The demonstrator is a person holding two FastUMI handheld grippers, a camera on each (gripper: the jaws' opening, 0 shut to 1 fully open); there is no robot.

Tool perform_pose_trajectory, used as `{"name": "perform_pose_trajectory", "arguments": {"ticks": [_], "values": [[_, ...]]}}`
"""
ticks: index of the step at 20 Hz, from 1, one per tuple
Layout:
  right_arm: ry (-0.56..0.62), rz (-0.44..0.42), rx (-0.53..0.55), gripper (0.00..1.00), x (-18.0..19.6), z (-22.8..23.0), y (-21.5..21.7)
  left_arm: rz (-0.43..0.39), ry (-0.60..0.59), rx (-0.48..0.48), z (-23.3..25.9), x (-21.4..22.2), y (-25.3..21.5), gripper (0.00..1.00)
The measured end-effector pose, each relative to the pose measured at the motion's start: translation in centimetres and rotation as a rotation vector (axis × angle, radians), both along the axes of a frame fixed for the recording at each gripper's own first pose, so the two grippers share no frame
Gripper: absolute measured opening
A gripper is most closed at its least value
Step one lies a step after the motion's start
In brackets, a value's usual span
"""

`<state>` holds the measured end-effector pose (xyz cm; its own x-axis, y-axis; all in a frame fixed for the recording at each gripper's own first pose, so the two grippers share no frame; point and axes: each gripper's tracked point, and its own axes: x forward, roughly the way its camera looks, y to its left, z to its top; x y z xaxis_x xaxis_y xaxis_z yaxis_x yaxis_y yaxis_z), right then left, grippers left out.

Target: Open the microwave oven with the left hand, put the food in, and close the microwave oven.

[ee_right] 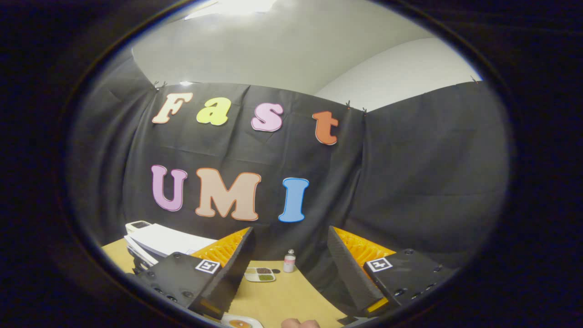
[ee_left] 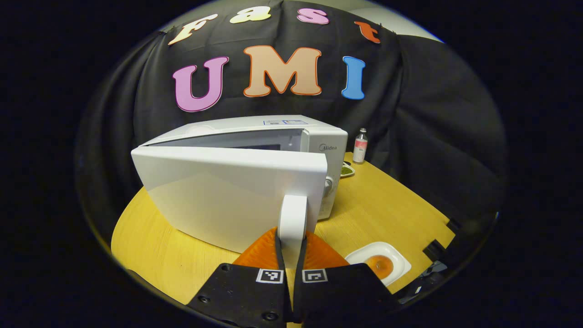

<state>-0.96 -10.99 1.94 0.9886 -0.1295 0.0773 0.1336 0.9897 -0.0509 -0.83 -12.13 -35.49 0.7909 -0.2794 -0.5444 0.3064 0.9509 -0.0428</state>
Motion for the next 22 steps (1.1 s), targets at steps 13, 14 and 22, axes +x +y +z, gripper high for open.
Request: {"name": "perform_pose_trajectory", "arguments": {"ticks": [13,14,22], "values": [[0.019,0.098,0.017,0.96,1.2,-1.3,6.8,0.059,0.008,0.038,1.7,-9.5,11.6,0.02],[0.02,0.103,0.022,0.96,1.0,-1.4,7.4,0.075,0.011,0.044,1.7,-9.9,12.6,0.02],[-0.017,0.139,0.044,0.96,-0.2,-2.1,12.1,0.213,-0.019,0.091,2.6,-12.1,22.4,0.02]]}}
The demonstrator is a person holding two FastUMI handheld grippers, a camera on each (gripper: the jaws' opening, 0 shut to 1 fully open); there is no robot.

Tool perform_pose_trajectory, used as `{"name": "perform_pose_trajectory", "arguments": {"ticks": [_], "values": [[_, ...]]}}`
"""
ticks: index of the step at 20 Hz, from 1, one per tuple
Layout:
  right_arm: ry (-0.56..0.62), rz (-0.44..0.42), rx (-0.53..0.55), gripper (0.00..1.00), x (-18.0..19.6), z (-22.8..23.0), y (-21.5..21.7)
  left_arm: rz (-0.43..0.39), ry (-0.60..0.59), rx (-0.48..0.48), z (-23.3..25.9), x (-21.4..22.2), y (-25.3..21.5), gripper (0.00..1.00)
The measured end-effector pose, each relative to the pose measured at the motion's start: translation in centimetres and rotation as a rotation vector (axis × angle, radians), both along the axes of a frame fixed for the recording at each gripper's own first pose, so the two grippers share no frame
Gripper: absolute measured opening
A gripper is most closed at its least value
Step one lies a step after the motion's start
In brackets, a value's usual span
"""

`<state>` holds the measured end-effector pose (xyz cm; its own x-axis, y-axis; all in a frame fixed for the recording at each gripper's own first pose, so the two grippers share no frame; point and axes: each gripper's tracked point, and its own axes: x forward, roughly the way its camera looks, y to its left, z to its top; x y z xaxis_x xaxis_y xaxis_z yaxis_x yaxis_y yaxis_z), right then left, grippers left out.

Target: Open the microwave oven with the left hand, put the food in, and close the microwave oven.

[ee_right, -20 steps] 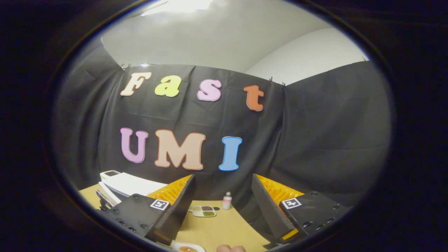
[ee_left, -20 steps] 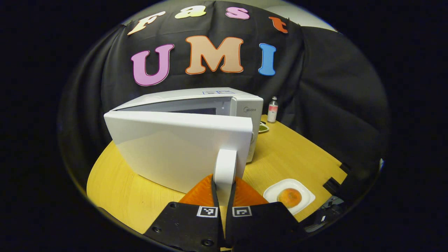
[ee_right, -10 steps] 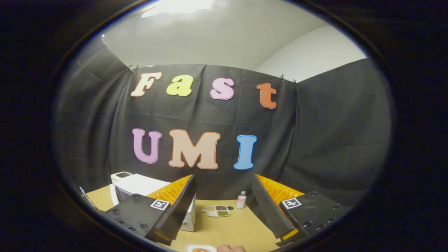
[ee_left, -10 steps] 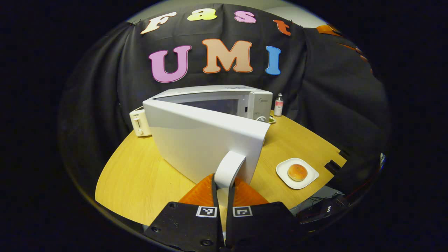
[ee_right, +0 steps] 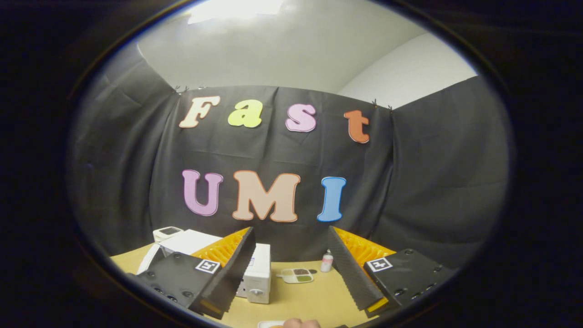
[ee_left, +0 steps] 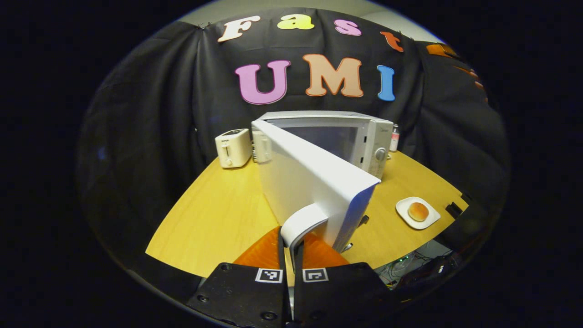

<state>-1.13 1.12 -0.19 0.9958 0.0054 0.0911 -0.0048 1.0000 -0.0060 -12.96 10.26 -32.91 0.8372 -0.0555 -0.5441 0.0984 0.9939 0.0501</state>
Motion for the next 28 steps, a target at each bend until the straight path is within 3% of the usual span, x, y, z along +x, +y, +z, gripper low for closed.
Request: {"name": "perform_pose_trajectory", "arguments": {"ticks": [1,4,10,11,15,20,21,23,26,28], "values": [[-0.001,0.02,0.023,1.0,-0.3,-0.6,0.7,0.024,-0.007,0.008,0.1,0.0,1.2,0.02],[0.029,0.039,0.066,0.97,-0.3,-3.8,1.0,0.036,-0.01,-0.022,0.0,-0.3,3.0,0.01],[0.117,0.048,0.03,0.96,-0.9,-12.1,1.8,0.013,-0.032,-0.029,0.2,-0.4,4.1,0.01],[0.142,0.052,0.023,1.0,-0.9,-13.9,2.2,0.012,-0.035,-0.032,0.3,-0.3,4.2,0.01],[0.291,0.078,0.034,0.97,-1.5,-23.1,2.8,0.001,-0.028,-0.046,0.3,-0.4,4.4,0.03],[0.49,0.011,0.126,1.0,-1.8,-33.5,1.2,-0.005,-0.034,-0.057,0.4,-0.5,4.5,0.08],[0.52,0.003,0.119,0.96,-1.7,-35.0,1.1,-0.001,-0.034,-0.061,0.4,-0.4,4.5,0.09],[0.57,-0.001,0.089,0.99,-1.8,-37.4,0.9,0.008,-0.037,-0.062,0.3,-0.5,4.6,0.18],[0.619,0.003,0.051,0.99,-2.3,-40.1,0.9,0.014,-0.033,-0.058,0.3,-0.5,4.5,0.45],[0.65,0.001,0.038,0.99,-2.4,-41.8,0.8,0.012,-0.028,-0.052,0.2,-0.5,4.2,0.56]]}}
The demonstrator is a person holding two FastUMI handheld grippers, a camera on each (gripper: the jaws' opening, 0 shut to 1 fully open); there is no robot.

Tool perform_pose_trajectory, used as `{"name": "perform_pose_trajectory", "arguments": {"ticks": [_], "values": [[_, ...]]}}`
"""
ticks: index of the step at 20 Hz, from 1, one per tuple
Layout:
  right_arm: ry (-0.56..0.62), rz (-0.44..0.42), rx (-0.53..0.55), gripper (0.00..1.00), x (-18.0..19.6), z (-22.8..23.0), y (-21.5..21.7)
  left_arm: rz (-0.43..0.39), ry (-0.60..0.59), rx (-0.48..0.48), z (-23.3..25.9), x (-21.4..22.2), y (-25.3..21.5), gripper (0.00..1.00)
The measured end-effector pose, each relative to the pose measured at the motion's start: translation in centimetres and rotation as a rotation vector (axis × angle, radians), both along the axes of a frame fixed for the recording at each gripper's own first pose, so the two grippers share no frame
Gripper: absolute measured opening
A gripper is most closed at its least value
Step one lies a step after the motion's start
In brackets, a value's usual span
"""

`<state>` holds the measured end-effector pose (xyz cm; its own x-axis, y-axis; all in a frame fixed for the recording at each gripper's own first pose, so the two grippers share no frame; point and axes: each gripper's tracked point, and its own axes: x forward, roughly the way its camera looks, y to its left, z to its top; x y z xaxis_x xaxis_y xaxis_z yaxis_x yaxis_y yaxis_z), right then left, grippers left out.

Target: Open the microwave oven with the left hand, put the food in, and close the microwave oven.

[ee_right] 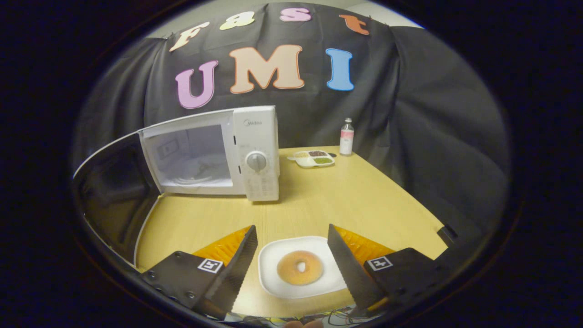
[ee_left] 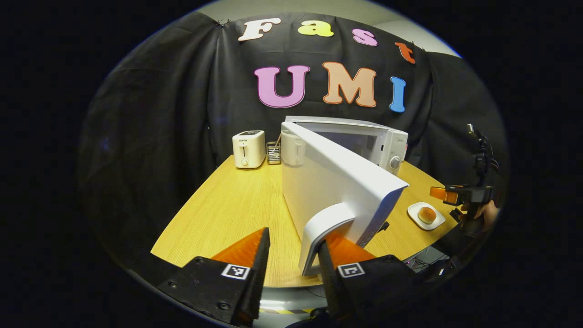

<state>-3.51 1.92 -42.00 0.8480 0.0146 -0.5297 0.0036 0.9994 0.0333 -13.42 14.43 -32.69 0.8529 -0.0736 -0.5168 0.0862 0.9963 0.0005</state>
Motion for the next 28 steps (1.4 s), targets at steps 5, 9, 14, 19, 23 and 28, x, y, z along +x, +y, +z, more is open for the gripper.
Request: {"name": "perform_pose_trajectory", "arguments": {"ticks": [5,9,14,19,23,28], "values": [[0.058,0.001,-0.017,0.99,-0.2,-2.9,-0.1,0.014,0.024,0.016,-0.4,-0.3,0.1,0.62],[0.093,0.013,-0.04,0.99,-0.2,-4.5,-0.3,0.011,0.064,-0.021,-1.0,-1.8,-0.1,0.68],[0.137,0.004,-0.039,0.99,-0.8,-5.8,-0.4,0.046,0.019,-0.018,0.9,-2.3,0.4,0.9],[0.185,-0.011,-0.038,0.94,-1.1,-7.3,-0.3,0.054,0.005,0.0,3.3,-2.0,0.8,1.0],[0.222,-0.029,-0.026,0.94,-1.6,-8.2,-0.4,0.04,-0.01,0.014,3.9,-2.4,0.9,0.99],[0.234,-0.017,-0.033,0.94,-1.5,-8.6,0.0,0.053,0.01,0.004,3.8,-3.2,1.3,1.0]]}}
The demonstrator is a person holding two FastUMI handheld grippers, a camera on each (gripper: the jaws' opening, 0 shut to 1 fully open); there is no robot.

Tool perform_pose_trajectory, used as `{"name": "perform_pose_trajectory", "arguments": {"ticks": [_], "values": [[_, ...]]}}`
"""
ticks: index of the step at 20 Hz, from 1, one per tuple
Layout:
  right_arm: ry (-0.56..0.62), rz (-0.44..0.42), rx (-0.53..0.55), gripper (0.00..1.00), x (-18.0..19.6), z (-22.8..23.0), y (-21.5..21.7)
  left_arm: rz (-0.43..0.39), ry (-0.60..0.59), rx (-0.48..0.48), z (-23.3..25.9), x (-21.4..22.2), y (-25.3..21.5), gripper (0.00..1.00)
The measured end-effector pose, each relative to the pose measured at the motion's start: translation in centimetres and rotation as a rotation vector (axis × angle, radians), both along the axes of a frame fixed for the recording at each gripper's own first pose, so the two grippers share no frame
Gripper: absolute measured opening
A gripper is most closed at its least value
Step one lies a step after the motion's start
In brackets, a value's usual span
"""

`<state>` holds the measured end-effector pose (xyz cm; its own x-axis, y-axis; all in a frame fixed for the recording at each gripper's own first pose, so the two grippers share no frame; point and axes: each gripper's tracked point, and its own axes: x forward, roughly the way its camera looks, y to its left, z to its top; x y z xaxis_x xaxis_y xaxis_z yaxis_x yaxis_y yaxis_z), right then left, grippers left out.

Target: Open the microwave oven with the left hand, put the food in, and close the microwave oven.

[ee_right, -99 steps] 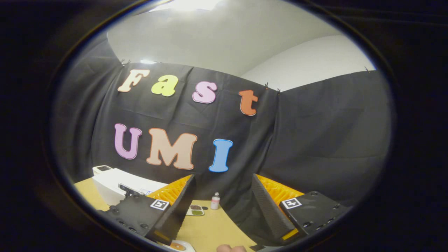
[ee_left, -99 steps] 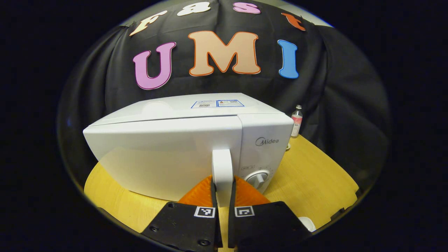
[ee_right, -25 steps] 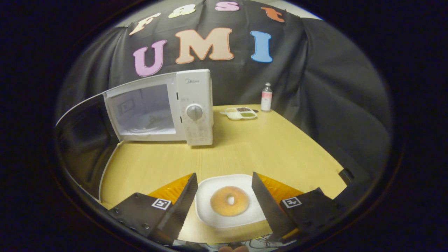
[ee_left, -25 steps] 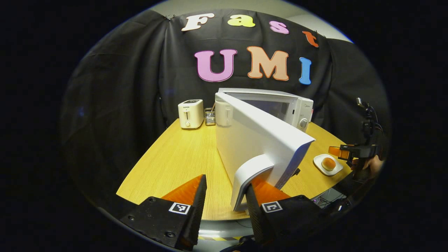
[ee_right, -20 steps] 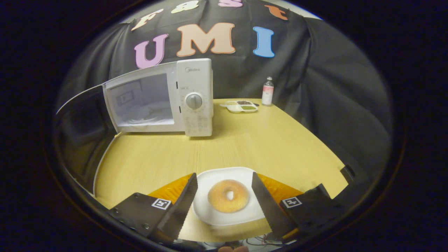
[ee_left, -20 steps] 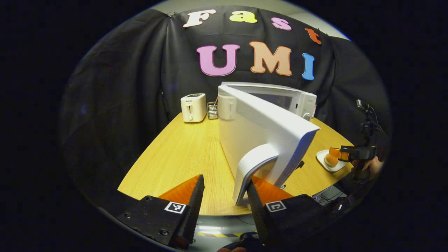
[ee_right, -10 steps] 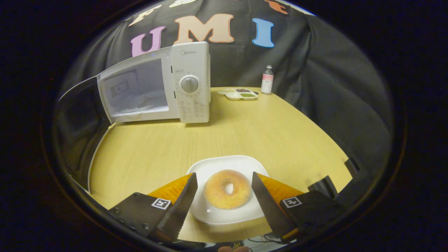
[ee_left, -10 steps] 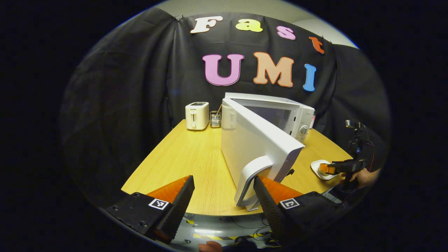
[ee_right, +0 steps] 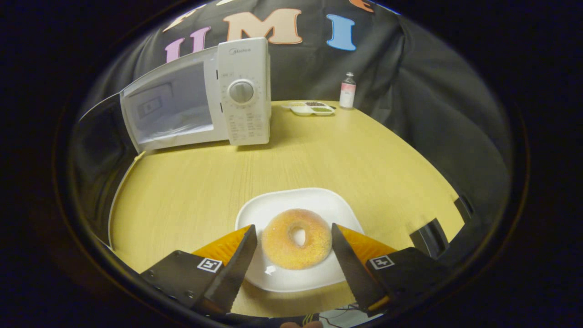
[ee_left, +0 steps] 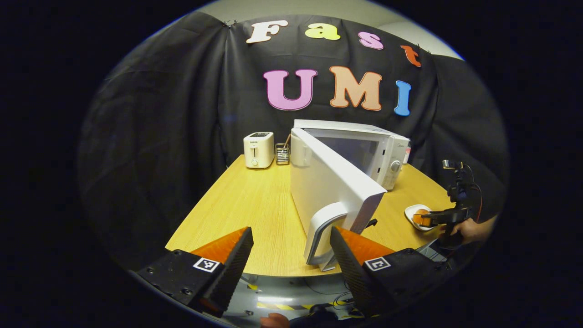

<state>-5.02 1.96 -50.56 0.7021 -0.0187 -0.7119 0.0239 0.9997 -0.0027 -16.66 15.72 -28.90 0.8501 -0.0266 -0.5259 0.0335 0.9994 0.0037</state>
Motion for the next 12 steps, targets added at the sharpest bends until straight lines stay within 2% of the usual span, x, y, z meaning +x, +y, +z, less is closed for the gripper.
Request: {"name": "perform_pose_trajectory", "arguments": {"ticks": [1,2,3,6,10,11,12], "values": [[0.005,-0.005,0.002,1.0,0.0,-0.1,-0.1,-0.001,-0.003,0.003,0.2,0.0,0.0,0.99],[0.005,-0.013,0.011,0.94,-0.2,-0.2,-0.1,-0.001,-0.006,0.01,0.5,-0.1,0.0,0.99],[0.011,-0.02,0.02,1.0,-0.1,-0.1,-0.1,-0.004,-0.009,0.018,0.9,-0.1,0.1,0.99],[0.015,-0.028,0.027,0.85,0.1,-0.3,0.0,0.002,-0.037,0.03,2.5,0.0,0.6,0.99],[0.025,-0.031,0.029,0.83,0.1,-0.3,0.1,0.055,-0.107,-0.022,6.1,1.0,1.4,0.99],[0.028,-0.028,0.031,0.77,0.1,-0.3,0.3,0.072,-0.139,-0.044,7.7,1.6,1.6,0.99],[0.034,-0.023,0.035,0.77,0.0,-0.3,0.4,0.09,-0.171,-0.059,9.1,2.2,1.8,0.99]]}}
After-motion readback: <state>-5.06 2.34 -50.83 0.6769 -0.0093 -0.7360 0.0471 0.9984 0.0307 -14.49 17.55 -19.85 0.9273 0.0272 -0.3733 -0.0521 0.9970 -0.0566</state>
